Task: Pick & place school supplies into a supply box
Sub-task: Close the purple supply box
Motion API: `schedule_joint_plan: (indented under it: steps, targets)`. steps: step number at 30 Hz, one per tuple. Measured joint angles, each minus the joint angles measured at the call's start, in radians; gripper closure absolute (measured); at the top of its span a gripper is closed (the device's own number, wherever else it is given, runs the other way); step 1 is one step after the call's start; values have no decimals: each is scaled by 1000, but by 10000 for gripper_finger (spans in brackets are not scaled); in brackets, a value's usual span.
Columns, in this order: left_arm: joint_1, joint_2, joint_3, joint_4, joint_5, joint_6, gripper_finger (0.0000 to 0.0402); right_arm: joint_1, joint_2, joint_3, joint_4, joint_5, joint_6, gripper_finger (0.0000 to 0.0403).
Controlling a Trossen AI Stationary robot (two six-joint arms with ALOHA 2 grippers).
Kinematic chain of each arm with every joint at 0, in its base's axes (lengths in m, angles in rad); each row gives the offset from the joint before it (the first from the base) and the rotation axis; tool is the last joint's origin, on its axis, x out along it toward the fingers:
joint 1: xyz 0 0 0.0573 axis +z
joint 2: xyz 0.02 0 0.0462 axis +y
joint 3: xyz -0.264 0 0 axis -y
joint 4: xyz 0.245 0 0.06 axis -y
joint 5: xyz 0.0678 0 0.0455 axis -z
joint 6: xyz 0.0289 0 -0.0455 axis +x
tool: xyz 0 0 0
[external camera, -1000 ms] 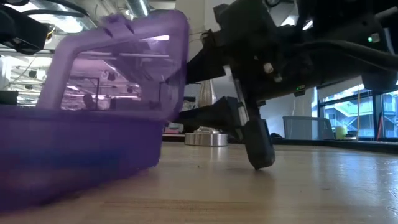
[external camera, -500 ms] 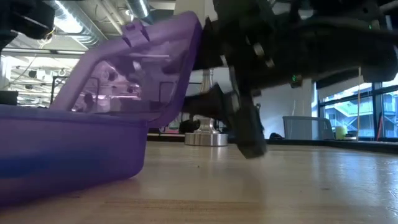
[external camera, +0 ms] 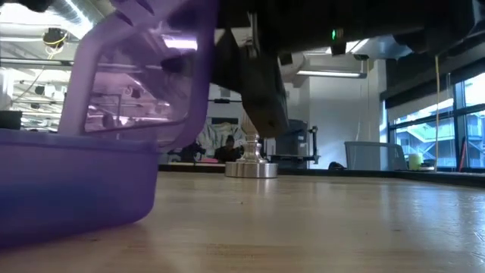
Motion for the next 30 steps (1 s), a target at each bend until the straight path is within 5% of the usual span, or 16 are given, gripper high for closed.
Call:
schedule_joint_plan:
  steps: [9,15,19,25,30]
  targets:
    - [-30,-173,0,-81,-132,16,366,21,-2,63,-4,-6,-11,164]
    - [-28,-241,0,-81,-144,74,362,40,-2,105,-6,-113,61,164]
    - [-28,-247,0,-81,-177,85,363,50,-2,132,-9,-161,315,164]
    - [-28,-140,0,-83,-119,86,366,54,-5,152,-72,-204,936,164]
    - [-28,-40,0,-87,-47,88,365,49,-5,151,-154,-349,1138,164]
